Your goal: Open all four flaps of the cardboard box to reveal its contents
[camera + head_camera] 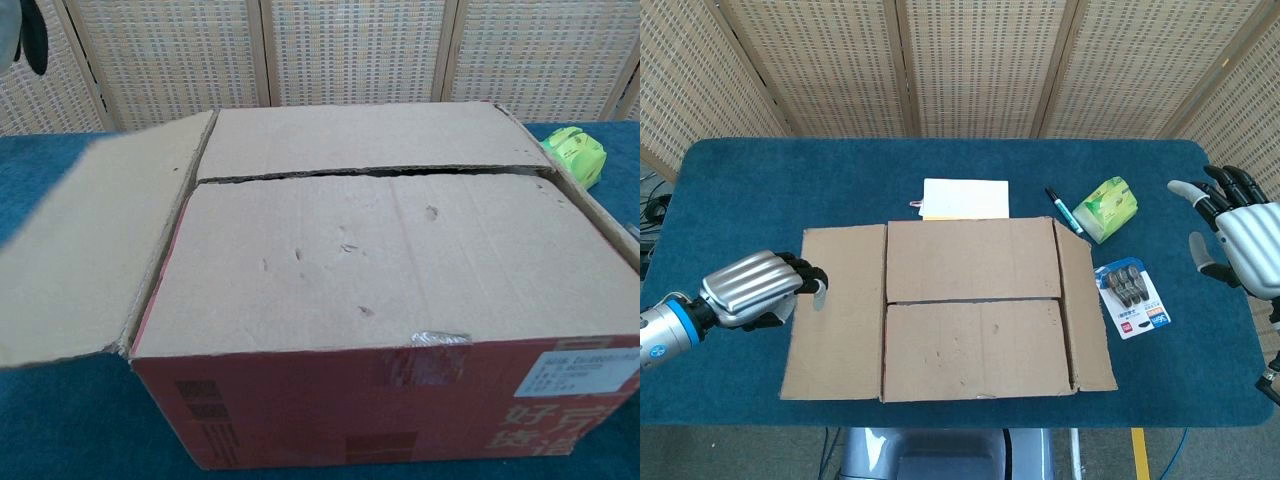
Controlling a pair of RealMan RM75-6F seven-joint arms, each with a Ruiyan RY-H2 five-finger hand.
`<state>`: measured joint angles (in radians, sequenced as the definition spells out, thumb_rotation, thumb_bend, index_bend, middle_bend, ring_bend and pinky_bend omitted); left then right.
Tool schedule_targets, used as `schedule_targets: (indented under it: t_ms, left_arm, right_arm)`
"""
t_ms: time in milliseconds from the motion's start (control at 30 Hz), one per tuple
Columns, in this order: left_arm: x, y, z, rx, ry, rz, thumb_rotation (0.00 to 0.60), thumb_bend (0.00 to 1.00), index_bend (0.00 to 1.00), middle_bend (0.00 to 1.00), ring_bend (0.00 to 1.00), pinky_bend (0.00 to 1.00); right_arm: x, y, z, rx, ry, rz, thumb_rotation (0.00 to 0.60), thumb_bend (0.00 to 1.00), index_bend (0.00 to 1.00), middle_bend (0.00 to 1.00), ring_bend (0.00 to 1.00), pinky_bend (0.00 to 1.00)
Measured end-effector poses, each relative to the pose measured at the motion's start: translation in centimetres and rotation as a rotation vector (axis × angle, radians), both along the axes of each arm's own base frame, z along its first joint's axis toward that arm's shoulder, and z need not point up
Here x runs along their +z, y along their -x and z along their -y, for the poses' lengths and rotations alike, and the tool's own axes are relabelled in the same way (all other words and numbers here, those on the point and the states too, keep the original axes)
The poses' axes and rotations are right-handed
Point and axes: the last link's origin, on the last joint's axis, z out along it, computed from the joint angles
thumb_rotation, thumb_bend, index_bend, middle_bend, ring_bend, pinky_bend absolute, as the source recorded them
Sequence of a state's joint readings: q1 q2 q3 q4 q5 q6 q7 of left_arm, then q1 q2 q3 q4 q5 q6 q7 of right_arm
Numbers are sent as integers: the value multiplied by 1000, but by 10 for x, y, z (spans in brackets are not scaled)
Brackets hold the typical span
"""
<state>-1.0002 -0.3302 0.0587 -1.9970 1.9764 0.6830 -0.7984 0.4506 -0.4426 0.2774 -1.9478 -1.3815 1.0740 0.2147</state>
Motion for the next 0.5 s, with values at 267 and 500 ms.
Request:
schedule_targets:
  t_ms: [267,500]
  left_arm:
    - [-4,14,-6,43,-39,-2,596,1000,266,134,159,291]
    - [-17,15,-26,3,-124,-13,587,591,97,0,2,94]
  right_arm:
    - [-2,1,-2,-1,-3,3,600,672,123,206,0,22]
    - [-1,2,-5,0,5,10,600,672,123,206,0,22]
